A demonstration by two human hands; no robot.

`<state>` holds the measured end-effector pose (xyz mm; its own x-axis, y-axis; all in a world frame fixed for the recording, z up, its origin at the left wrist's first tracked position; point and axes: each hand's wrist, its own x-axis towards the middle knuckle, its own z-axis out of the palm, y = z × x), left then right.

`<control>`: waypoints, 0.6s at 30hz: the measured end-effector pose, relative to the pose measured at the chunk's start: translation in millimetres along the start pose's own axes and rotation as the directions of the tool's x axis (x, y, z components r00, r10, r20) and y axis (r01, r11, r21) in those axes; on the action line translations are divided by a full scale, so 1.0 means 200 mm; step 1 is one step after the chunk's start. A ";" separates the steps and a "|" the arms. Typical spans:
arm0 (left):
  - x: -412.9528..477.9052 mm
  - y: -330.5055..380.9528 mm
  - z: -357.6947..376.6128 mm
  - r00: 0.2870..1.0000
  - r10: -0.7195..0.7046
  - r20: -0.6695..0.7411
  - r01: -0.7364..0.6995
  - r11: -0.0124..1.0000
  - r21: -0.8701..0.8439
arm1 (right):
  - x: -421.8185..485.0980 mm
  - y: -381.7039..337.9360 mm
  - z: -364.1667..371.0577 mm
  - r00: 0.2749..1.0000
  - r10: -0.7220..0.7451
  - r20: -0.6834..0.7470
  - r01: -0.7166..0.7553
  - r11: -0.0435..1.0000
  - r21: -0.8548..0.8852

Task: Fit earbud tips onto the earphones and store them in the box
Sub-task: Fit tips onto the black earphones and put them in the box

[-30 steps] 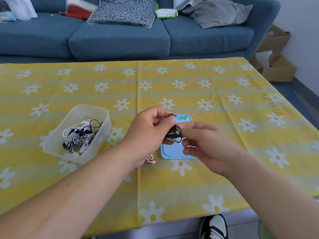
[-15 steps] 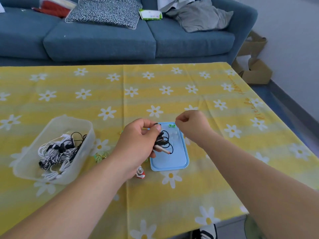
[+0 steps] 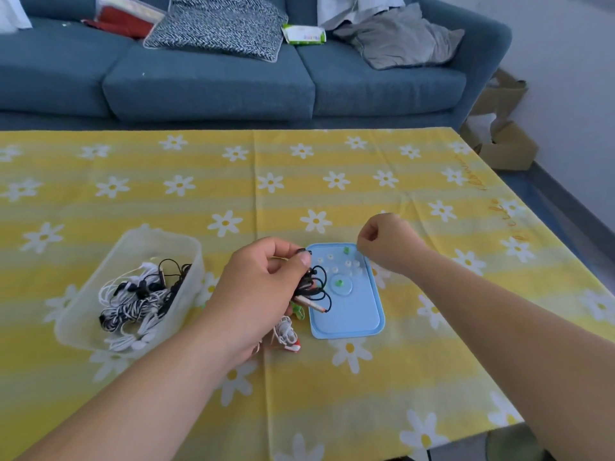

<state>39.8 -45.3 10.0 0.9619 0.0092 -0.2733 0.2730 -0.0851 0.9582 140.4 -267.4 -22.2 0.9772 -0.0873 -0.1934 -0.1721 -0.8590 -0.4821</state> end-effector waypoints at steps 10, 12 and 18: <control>-0.10 0.09 -0.11 0.997 0.075 -0.017 -0.076 0.995 -0.061 | -0.61 -0.40 -0.12 0.973 -0.032 0.229 -0.196 0.414 0.889; -0.11 0.09 -0.12 0.994 0.108 -0.011 -0.108 0.994 -0.016 | -0.66 -0.42 -0.08 0.965 -0.030 0.259 -0.237 0.309 0.921; -0.13 0.05 -0.21 0.991 0.137 0.003 -0.136 0.989 0.061 | -0.68 -0.46 0.01 0.958 -0.063 0.281 -0.266 0.182 0.947</control>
<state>18.0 -4.9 30.5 0.9901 -0.0050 -0.1400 0.1378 -0.1462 0.9796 23.9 -176.1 46.4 0.9118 0.1124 -0.3949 -0.4085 0.3444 -0.8453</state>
